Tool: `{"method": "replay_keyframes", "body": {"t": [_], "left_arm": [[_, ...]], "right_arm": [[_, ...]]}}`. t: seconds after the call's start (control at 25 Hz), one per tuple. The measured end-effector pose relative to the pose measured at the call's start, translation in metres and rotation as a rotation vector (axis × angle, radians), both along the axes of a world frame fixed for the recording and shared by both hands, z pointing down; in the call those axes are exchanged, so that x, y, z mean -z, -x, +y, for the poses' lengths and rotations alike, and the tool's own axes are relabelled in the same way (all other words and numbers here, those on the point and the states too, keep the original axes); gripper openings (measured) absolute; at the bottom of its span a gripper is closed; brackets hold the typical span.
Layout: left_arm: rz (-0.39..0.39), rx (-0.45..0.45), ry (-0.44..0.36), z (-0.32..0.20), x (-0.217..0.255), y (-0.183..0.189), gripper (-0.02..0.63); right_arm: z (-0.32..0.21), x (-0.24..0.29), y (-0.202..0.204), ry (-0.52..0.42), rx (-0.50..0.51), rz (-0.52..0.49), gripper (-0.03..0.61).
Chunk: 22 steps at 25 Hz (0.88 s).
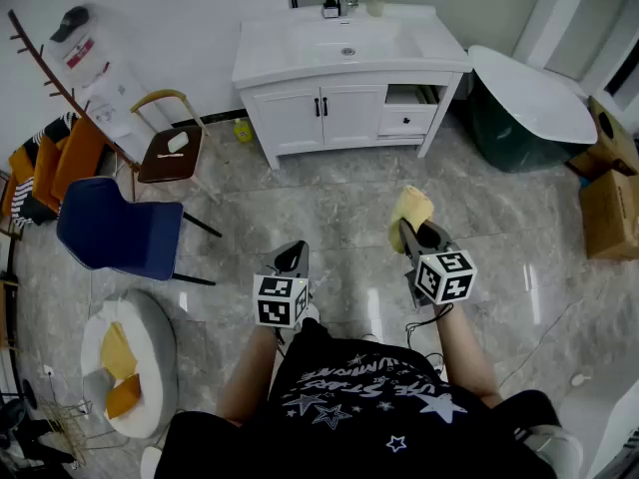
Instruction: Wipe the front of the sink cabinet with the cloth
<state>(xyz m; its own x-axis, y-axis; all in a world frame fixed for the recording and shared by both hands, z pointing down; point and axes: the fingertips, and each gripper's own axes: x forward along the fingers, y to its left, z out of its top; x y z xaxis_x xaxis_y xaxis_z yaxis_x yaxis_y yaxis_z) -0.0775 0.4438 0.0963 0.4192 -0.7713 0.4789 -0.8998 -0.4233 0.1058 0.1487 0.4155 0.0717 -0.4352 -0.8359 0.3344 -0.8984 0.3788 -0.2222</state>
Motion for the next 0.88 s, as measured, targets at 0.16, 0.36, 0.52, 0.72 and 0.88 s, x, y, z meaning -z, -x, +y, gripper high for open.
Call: {"method": "replay_keyframes", "body": {"t": [0.16, 0.36, 0.52, 0.72, 0.88], "left_arm": [[-0.014, 0.002, -0.016, 0.002, 0.007, -0.002, 0.017], [-0.020, 0.003, -0.010, 0.017, 0.005, -0.011, 0.017], [-0.031, 0.023, -0.007, 0.029, 0.003, -0.022, 0.017], [-0.018, 0.079, -0.002, 0.039, 0.003, -0.025, 0.017], [-0.013, 0.084, 0.037, 0.039, -0.012, -0.018, 0.017]], "right_arm": [[0.006, -0.003, -0.002, 0.004, 0.012, 0.001, 0.064], [0.016, -0.006, -0.013, 0.007, 0.010, -0.004, 0.064], [0.027, -0.003, -0.024, -0.021, 0.041, -0.009, 0.064], [0.033, -0.009, -0.027, -0.040, 0.111, 0.018, 0.064], [0.021, -0.033, -0.022, 0.010, 0.108, 0.009, 0.066]]}}
